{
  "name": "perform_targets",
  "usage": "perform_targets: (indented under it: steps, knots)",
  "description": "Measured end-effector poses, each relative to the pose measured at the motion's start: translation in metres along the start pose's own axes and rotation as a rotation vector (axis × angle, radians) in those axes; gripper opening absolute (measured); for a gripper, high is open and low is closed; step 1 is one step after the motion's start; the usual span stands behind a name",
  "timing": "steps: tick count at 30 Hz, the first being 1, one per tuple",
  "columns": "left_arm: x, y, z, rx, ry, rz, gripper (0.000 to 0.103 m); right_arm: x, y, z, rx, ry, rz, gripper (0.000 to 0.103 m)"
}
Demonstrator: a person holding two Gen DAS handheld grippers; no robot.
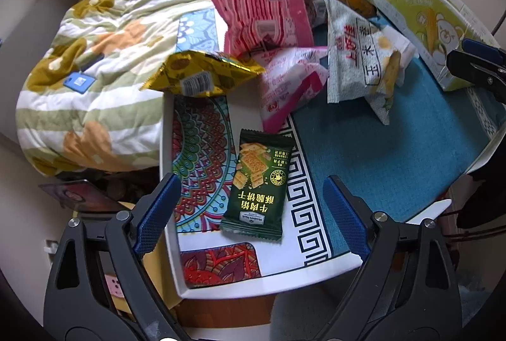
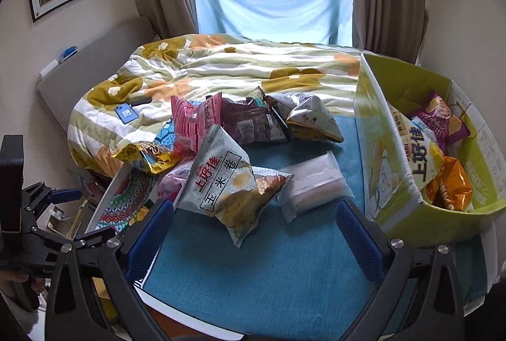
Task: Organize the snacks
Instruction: 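Grasp the green cracker pack with left tool while right grasps Oishi corn roll bag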
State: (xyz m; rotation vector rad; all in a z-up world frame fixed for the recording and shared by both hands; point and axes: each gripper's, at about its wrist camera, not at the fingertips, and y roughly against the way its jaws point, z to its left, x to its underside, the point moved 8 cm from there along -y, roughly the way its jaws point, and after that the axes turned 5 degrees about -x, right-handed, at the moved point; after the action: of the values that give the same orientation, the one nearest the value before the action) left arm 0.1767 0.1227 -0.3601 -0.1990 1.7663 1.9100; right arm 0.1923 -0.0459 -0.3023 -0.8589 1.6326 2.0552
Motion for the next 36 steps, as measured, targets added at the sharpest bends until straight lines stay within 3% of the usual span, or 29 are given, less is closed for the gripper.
perform_targets:
  steps: [3,7,17,27,36]
  knots:
    - [0.006,-0.025,-0.006,-0.021,-0.031,0.035,0.079,0.009,-0.024,-0.005,-0.008,0.042,0.040,0.102]
    - [0.013,-0.044,-0.013,-0.014,-0.036,0.076,0.079,0.016,-0.048,-0.012,-0.026,0.070,0.074,0.102]
    - [0.007,-0.049,-0.014,0.002,-0.021,0.103,0.075,0.014,-0.072,-0.004,-0.091,0.186,0.105,0.102]
    - [0.002,-0.044,-0.028,0.046,-0.015,0.118,0.042,0.013,-0.093,0.011,-0.136,0.390,0.143,0.102]
    - [0.004,-0.043,-0.026,0.047,0.004,0.136,0.041,0.010,-0.108,0.022,-0.164,0.526,0.149,0.102]
